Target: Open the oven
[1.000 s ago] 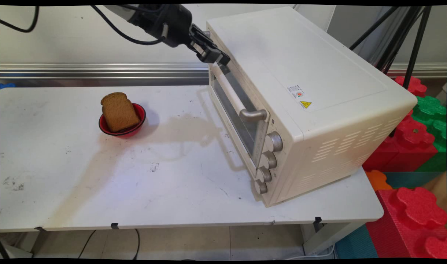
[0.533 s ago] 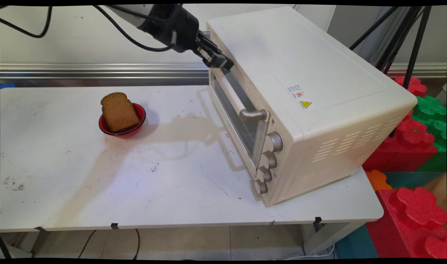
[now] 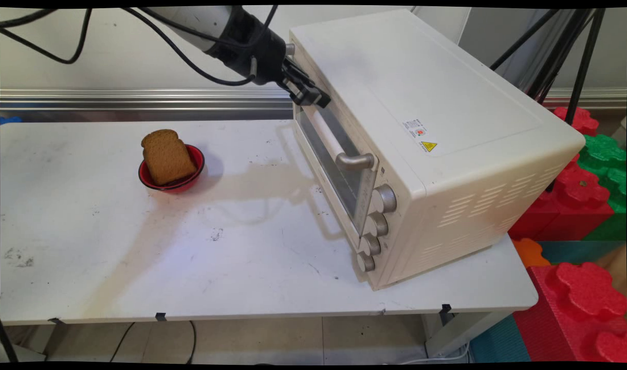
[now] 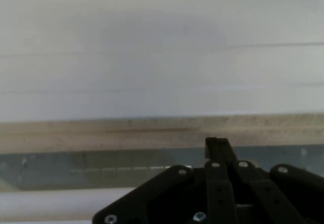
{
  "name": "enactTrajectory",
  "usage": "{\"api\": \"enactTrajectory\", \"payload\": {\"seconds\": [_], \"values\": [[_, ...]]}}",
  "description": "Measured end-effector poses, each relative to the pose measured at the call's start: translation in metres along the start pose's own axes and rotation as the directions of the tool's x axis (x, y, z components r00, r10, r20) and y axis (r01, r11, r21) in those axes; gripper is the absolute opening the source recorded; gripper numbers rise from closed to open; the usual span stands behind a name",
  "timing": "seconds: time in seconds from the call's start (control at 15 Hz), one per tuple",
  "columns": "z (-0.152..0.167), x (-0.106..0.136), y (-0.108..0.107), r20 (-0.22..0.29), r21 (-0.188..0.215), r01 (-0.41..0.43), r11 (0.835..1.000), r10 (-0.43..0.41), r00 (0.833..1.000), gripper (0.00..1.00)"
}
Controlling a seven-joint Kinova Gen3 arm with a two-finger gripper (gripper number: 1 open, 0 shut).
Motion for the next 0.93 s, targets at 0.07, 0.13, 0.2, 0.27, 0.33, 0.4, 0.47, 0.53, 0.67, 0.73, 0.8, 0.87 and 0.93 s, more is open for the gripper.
{"api": "enactTrajectory", "payload": {"seconds": [0.07,0.13,0.2,0.27,0.33,0.4,0.47,0.53,0.67,0.73,0.8,0.87,0.93], "values": [[0.001,-0.001,0.0,0.003,0.001,0.0,1.0,0.0,1.0,0.0],[0.002,-0.002,0.0,0.006,0.002,-0.001,1.0,0.001,1.0,0.0],[0.003,-0.004,0.0,0.01,0.003,-0.001,1.0,0.001,1.0,0.0],[0.004,-0.006,-0.001,0.013,0.004,-0.002,1.0,0.002,1.0,0.0],[0.004,-0.008,-0.001,0.017,0.005,-0.003,1.0,0.003,1.0,0.0],[0.004,-0.01,-0.001,0.02,0.005,-0.003,1.0,0.003,1.0,0.0],[0.003,-0.012,-0.001,0.025,0.006,-0.004,1.0,0.004,1.0,0.0],[0.001,-0.015,-0.002,0.029,0.008,-0.004,1.0,0.004,1.0,0.0],[-0.001,-0.02,-0.002,0.04,0.01,-0.007,1.0,0.007,0.999,0.0],[-0.003,-0.024,-0.003,0.046,0.01,-0.008,1.0,0.008,0.999,0.0],[-0.005,-0.027,-0.003,0.053,0.011,-0.01,1.0,0.009,0.999,0.0],[-0.008,-0.031,-0.003,0.059,0.011,-0.011,1.0,0.01,0.998,0.0],[-0.01,-0.035,-0.004,0.068,0.012,-0.013,1.0,0.012,0.998,0.0]]}}
